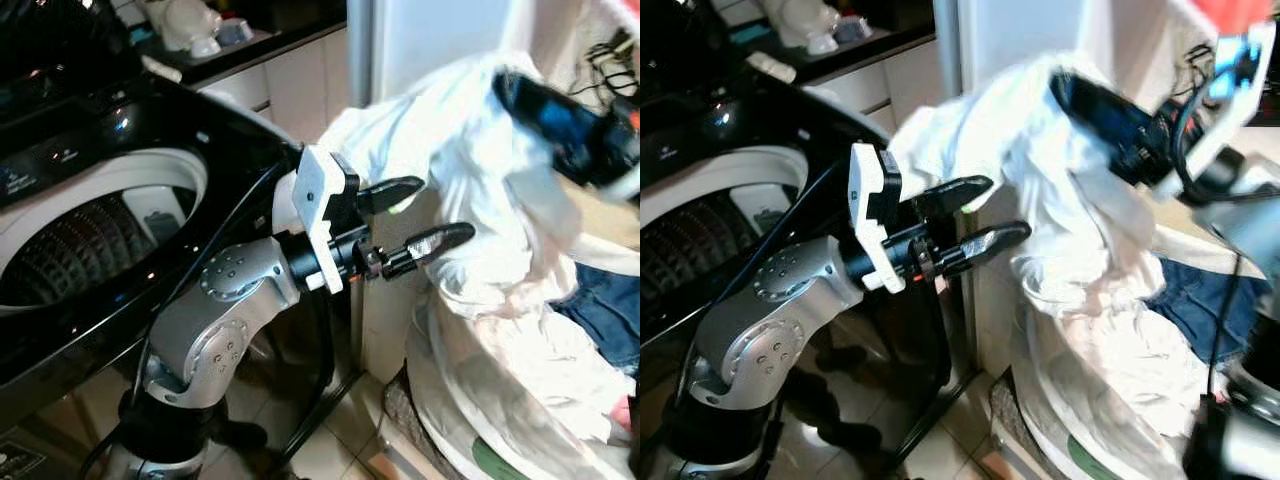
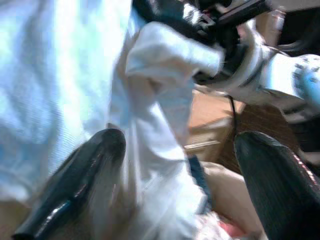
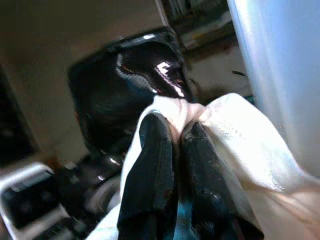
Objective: Clothes washing
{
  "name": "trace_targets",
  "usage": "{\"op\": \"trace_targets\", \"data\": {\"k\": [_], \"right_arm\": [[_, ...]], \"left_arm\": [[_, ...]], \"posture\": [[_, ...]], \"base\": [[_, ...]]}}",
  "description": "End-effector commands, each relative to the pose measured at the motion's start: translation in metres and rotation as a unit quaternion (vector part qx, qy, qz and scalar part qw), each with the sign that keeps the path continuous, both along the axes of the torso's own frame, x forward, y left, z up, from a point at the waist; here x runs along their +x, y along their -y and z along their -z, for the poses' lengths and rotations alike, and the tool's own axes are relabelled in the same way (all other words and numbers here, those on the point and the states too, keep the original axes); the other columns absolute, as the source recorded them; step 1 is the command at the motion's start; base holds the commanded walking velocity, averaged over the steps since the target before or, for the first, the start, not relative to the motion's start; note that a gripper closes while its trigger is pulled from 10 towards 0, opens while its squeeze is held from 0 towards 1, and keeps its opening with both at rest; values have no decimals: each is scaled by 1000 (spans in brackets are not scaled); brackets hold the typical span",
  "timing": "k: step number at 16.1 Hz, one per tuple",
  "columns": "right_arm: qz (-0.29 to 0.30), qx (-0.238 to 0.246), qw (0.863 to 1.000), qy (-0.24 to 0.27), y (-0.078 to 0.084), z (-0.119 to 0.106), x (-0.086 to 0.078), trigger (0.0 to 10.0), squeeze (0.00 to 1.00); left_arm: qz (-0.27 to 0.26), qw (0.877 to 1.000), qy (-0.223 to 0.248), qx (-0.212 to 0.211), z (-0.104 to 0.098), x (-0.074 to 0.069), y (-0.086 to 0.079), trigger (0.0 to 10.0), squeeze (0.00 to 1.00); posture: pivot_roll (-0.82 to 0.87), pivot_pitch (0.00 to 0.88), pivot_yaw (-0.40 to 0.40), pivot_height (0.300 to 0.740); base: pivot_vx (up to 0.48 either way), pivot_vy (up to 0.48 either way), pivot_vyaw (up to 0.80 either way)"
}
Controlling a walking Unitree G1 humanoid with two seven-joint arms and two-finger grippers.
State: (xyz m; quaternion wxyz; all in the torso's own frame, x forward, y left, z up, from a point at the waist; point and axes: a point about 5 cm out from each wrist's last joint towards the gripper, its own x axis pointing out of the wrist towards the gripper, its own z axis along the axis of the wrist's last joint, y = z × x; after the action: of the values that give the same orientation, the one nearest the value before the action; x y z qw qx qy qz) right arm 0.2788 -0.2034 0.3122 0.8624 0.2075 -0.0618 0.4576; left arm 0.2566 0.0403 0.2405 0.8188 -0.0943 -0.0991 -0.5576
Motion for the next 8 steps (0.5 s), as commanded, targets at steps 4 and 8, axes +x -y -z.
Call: {"op": "trace_targets", "data": {"k": [4, 8], "right_arm": [[-45, 10, 999, -9, -39, -2, -2, 0, 0], [-53, 2, 998, -25, -45, 0, -6, 0, 0]], "left_arm": [[-123, 990, 73, -10, -16, 19, -5, 10000, 961], [-173, 976, 130, 1, -22, 25, -8, 10000, 0]], "posture": [[-91, 0, 93, 740], [-95, 0, 98, 740]], "base": [[0, 0, 0], [0, 0, 0]]}}
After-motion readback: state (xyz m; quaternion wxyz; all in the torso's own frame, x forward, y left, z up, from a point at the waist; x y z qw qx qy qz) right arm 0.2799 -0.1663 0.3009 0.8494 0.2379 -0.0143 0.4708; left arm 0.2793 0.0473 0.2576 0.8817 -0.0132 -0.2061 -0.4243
